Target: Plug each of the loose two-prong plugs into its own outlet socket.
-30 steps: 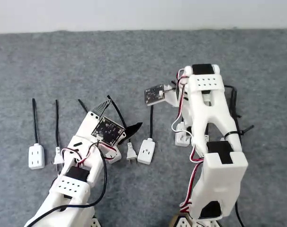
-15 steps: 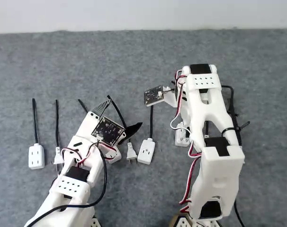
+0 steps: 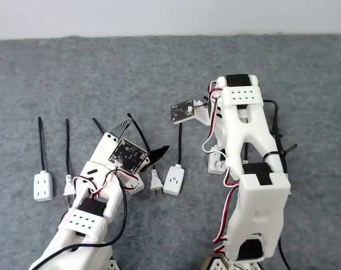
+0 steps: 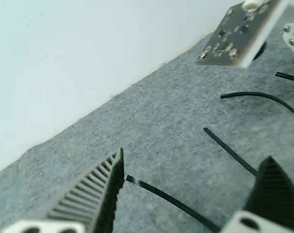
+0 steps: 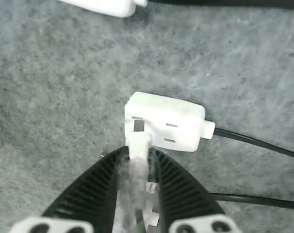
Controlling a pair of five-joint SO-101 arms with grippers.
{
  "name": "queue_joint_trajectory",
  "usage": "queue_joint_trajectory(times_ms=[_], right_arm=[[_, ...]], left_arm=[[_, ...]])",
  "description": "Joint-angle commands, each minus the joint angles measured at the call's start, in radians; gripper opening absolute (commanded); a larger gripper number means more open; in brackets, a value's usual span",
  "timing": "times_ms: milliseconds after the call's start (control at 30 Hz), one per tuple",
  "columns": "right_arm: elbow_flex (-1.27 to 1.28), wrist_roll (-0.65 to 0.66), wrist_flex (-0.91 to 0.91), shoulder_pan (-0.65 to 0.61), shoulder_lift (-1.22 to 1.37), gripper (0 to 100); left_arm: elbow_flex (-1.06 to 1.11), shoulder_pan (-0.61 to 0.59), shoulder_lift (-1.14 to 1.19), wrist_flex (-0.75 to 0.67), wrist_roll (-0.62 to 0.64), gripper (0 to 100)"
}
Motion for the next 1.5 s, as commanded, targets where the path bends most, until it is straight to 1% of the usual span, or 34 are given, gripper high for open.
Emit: queue_joint_trajectory(times_ms=[0, 133, 300, 533, 900, 1133, 1467], right_arm=[[-0.023, -0.023, 0.039, -0.013, -0.015, 0.9], [0.025, -0.025, 0.039, -0.035, -0.021, 0.9], [0.040, -0.026, 0.039, -0.033, -0.024, 0.9], [0.041, -0.069, 0.039, -0.039, -0.019, 0.9], [0.041, -0.189, 0.039, -0.067, -0.024, 0.9], [0.041, -0.295, 0.039, -0.108, -0.025, 0.9], [0.041, -0.338, 0.039, -0.120, -0.025, 0.9]], left_arm=[[-0.041, -0.003, -0.018, -0.026, -0.002, 41], [-0.041, -0.003, -0.018, -0.026, -0.002, 41], [-0.041, -0.003, -0.018, -0.026, -0.002, 41], [-0.041, -0.005, -0.018, -0.026, -0.002, 41], [-0.041, -0.005, -0.020, -0.026, -0.002, 41], [-0.041, -0.005, -0.020, -0.026, 0.000, 41], [-0.041, -0.006, -0.020, -0.028, 0.000, 41]])
